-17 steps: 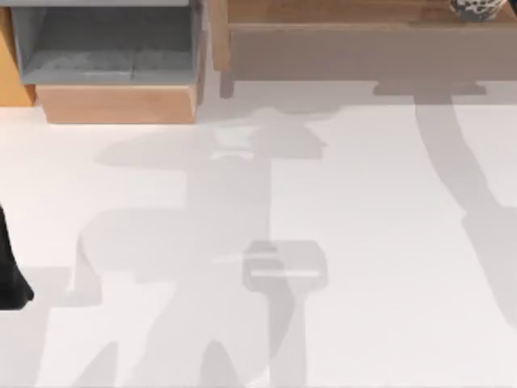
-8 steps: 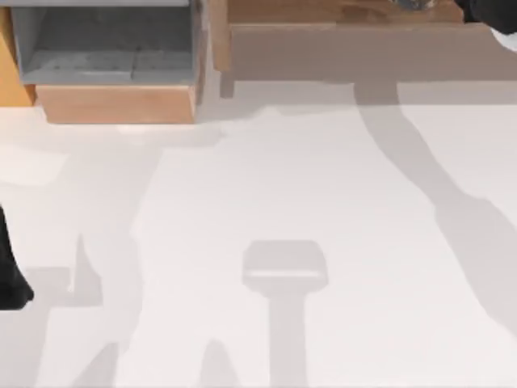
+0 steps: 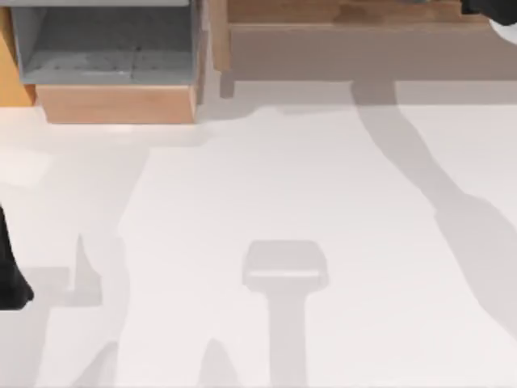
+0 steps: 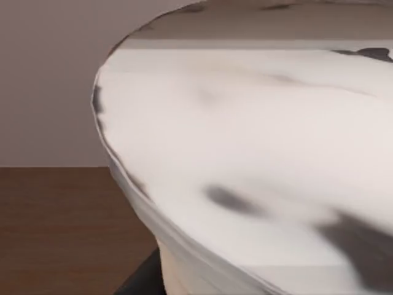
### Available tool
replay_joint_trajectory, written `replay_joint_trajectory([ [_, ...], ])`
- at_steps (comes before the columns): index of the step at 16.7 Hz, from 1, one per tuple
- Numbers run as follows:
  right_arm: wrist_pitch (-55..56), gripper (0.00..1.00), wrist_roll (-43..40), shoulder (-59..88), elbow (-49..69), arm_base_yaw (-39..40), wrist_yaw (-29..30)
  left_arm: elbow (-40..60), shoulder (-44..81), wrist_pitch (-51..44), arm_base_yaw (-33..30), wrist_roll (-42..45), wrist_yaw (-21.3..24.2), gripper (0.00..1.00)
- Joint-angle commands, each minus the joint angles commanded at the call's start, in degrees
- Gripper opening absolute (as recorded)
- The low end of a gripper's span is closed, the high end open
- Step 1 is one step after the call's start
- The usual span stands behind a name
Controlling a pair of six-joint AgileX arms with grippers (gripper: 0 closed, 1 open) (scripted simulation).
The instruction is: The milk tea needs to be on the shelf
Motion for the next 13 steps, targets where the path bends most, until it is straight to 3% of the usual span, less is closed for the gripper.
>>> replay_joint_trajectory([
  [13, 4.3, 0.00, -0.5, 8.7, 4.4, -1.4, -1.5, 0.0, 0.0, 0.0, 0.0, 0.0, 0.0, 1.00],
])
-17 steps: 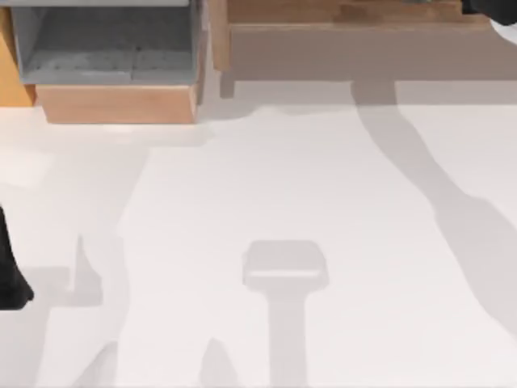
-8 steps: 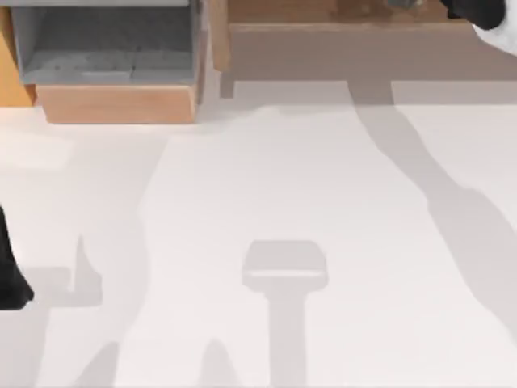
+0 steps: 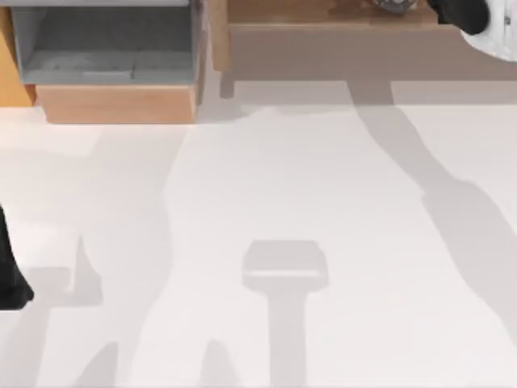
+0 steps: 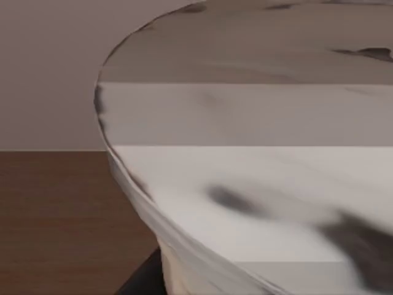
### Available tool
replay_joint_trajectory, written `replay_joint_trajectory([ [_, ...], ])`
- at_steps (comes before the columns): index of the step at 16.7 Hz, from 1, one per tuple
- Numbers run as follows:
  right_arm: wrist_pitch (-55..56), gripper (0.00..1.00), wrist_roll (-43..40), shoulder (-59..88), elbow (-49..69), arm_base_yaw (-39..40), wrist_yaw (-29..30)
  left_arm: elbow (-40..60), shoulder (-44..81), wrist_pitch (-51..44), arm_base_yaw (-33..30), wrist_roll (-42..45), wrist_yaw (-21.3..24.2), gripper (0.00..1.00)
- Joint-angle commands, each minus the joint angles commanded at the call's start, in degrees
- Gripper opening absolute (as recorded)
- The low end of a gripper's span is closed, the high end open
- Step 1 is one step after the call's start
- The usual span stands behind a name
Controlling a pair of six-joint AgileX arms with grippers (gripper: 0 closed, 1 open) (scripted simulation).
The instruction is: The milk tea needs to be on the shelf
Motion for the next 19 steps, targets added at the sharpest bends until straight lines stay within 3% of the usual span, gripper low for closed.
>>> replay_joint_trajectory([
  [13, 0.0, 0.98, 0.0, 0.0, 0.0, 0.0, 0.0, 0.0, 0.0, 0.0, 0.0, 0.0, 0.0, 1.00],
  [19, 0.0, 1.00, 0.0, 0.0, 0.0, 0.0, 0.0, 0.0, 0.0, 0.0, 0.0, 0.0, 0.0, 1.00],
])
